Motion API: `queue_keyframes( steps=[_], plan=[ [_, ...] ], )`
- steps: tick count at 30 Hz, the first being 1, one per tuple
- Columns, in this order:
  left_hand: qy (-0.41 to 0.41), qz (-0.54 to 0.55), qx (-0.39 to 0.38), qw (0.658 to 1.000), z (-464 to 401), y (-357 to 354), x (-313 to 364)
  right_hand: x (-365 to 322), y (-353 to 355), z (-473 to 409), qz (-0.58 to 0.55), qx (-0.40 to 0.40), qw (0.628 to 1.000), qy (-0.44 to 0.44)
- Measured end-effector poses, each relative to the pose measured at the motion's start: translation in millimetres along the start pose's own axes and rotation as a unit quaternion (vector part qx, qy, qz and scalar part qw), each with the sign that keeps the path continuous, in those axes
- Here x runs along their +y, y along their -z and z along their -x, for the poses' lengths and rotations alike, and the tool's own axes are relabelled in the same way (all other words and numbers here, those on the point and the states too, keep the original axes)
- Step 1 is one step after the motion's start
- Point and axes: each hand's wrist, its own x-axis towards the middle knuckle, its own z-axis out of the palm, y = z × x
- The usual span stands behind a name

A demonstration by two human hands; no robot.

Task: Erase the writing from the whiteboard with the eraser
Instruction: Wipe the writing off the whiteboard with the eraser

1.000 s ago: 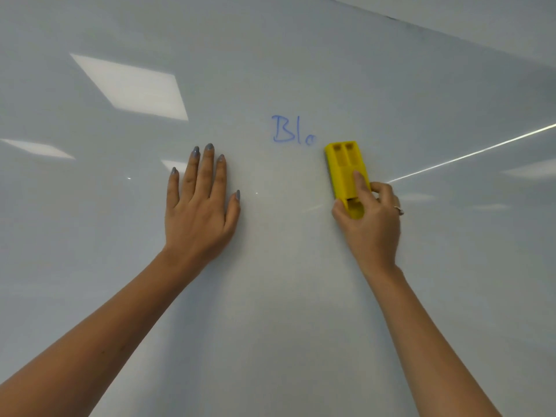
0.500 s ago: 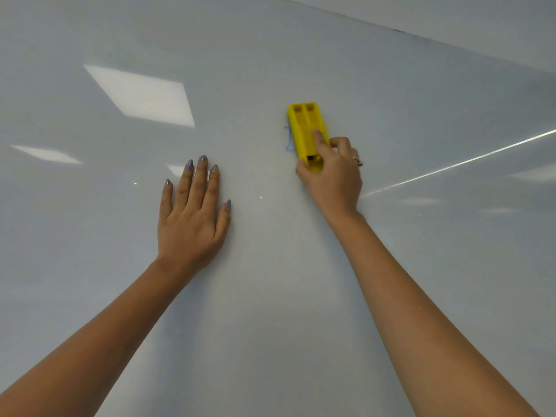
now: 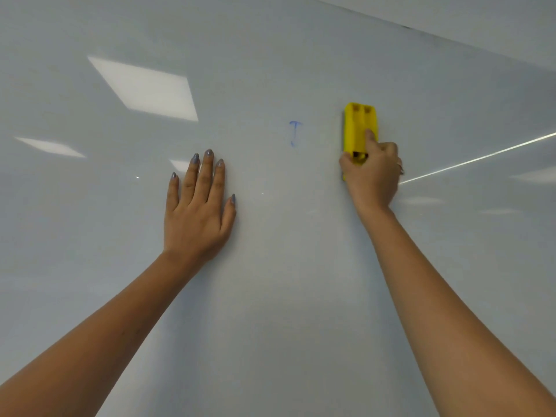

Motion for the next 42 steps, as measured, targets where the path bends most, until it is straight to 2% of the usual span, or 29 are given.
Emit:
queue_keyframes(
  steps=[2, 5, 8, 11, 14, 16, 18, 20, 22, 25, 28, 31, 36, 39, 42],
  plan=[
    [-0.001, 0.0, 0.001, 1.0, 0.2, 0.2, -0.2, -27.1, -9.1, 11.2, -0.01, -0.039, 0.996, 0.085],
    [-0.002, -0.002, 0.003, 1.0, 0.0, 1.1, -0.6, -53.6, -17.3, 42.0, -0.038, -0.115, 0.962, 0.245],
    [-0.006, -0.007, 0.007, 1.0, 0.3, 0.9, -1.4, -51.7, -18.6, 58.9, -0.033, -0.137, 0.934, 0.328],
    [-0.005, -0.004, 0.003, 1.0, 0.4, 0.5, -1.8, -37.9, -15.2, 42.1, -0.006, -0.087, 0.952, 0.293],
    [-0.004, 0.0, 0.0, 1.0, 0.9, 0.7, -1.7, -18.2, -9.2, 5.9, 0.024, -0.022, 0.99, 0.141],
    [-0.004, 0.001, 0.001, 1.0, 1.4, 0.7, -1.5, -9.6, -6.5, -11.4, 0.02, 0.001, 0.999, 0.04],
    [-0.003, 0.002, 0.0, 1.0, 1.5, 0.9, -1.0, -12.9, -9.8, -14.6, 0.014, 0.009, 1.0, 0.002],
    [-0.002, 0.002, -0.002, 1.0, 1.1, 0.8, -0.8, -28.9, -17.0, -3.4, 0.014, -0.003, 0.999, 0.047],
    [-0.001, 0.001, -0.005, 1.0, 0.9, 0.5, -1.5, -49.3, -25.4, 20.2, 0.006, -0.033, 0.988, 0.149],
    [-0.001, -0.007, -0.004, 1.0, 0.3, -0.4, -2.9, -72.3, -34.5, 60.6, -0.018, -0.083, 0.949, 0.302],
    [-0.003, -0.003, -0.003, 1.0, 0.9, -0.7, -3.0, -72.0, -33.2, 66.6, -0.003, -0.098, 0.931, 0.351],
    [-0.004, 0.003, -0.003, 1.0, 1.2, 0.5, -2.8, -50.4, -23.6, 37.6, 0.007, -0.075, 0.95, 0.301],
    [-0.005, 0.008, -0.007, 1.0, 2.5, 1.2, -2.5, 22.0, 1.3, -21.2, 0.025, -0.002, 0.994, 0.102],
    [-0.007, 0.009, -0.006, 1.0, 1.7, 1.0, -2.6, 67.8, 18.3, -33.2, 0.031, 0.031, 0.999, -0.008],
    [-0.008, 0.011, -0.003, 1.0, 1.7, -0.6, -2.7, 97.9, 28.1, -25.4, 0.059, 0.057, 0.994, -0.068]
  ],
)
